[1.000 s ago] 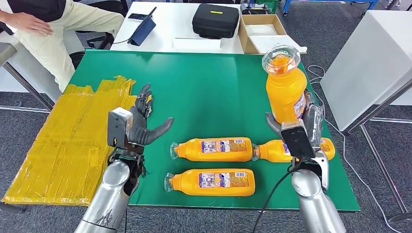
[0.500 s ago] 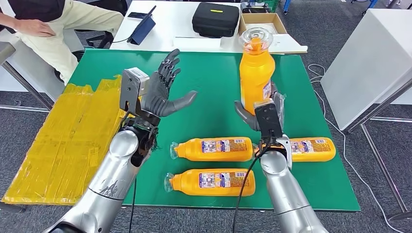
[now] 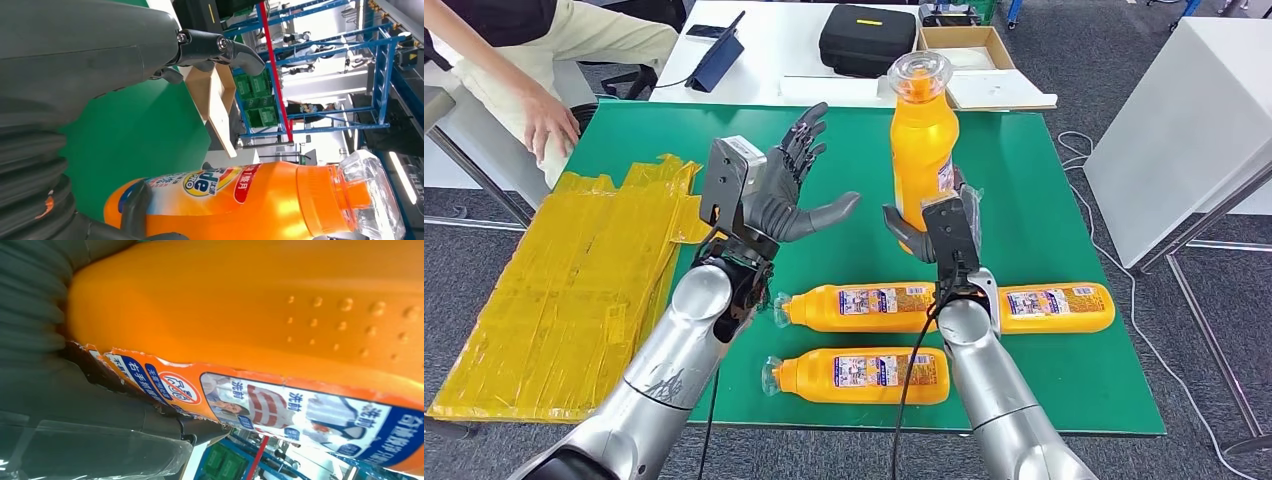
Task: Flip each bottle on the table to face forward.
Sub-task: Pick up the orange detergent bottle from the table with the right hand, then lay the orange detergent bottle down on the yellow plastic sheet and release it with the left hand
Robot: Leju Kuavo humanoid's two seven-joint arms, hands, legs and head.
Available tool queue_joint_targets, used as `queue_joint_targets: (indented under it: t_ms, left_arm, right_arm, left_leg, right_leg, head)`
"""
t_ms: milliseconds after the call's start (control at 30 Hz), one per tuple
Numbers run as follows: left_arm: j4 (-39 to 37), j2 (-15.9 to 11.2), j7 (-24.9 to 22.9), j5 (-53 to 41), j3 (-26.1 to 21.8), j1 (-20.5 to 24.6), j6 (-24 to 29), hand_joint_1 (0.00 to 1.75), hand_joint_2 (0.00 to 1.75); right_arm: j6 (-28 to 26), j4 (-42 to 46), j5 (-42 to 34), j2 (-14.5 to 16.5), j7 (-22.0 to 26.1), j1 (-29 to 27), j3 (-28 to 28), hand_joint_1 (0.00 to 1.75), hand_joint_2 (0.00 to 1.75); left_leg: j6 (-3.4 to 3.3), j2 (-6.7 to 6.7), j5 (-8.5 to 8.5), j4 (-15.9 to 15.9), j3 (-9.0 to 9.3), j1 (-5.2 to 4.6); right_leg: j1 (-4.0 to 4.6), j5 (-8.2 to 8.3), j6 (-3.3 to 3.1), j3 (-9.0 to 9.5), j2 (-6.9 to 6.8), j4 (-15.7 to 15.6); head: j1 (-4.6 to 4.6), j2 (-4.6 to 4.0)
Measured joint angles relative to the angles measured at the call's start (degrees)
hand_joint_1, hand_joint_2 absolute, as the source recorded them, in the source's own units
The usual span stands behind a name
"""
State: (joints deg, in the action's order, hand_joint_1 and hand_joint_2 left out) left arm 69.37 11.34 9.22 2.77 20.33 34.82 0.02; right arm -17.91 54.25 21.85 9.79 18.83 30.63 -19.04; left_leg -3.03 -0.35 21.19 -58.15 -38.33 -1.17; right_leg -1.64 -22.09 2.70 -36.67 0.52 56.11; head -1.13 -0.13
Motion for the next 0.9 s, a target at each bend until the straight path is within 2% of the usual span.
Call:
queue_joint_targets:
  t_ms: [300,567,900]
  left_arm:
    - [-0.22,0.05,-0.07,0.53,0.58,0.21,0.61,0.00,1.75]
    - [-1.06,0.57,0.04,1.54,0.61,0.26,1.22,0.00,1.75]
    - [-2.68,1.09,0.64,3.16,0.55,1.14,0.78,0.00,1.75]
  right_arm:
    - [0.54,-2.66,0.23,1.35,0.35,1.40,-1.09,1.75,1.75]
    - [-0.04,-6.66,2.82,4.50,0.81,4.09,-4.82,1.75,1.75]
    - [-1.34,-10.51,5.82,7.00,2.03,4.59,-10.26,1.75,1.75]
  left_leg:
    - [0.00,0.04,0.00,0.00,-0.01,0.00]
    - [0.01,0.03,-0.01,0.00,-0.02,0.03]
    - [0.01,0.00,-0.02,0.00,-0.05,0.03]
  right_leg:
    - [0.00,0.01,0.00,-0.01,0.02,0.01]
    - [0.02,0.00,0.00,-0.05,0.01,0.02]
    - [0.01,0.00,-0.01,-0.07,-0.02,0.01]
  head:
    - [-0.01,0.00]
    - [0.01,0.00]
    - [0.01,0.00]
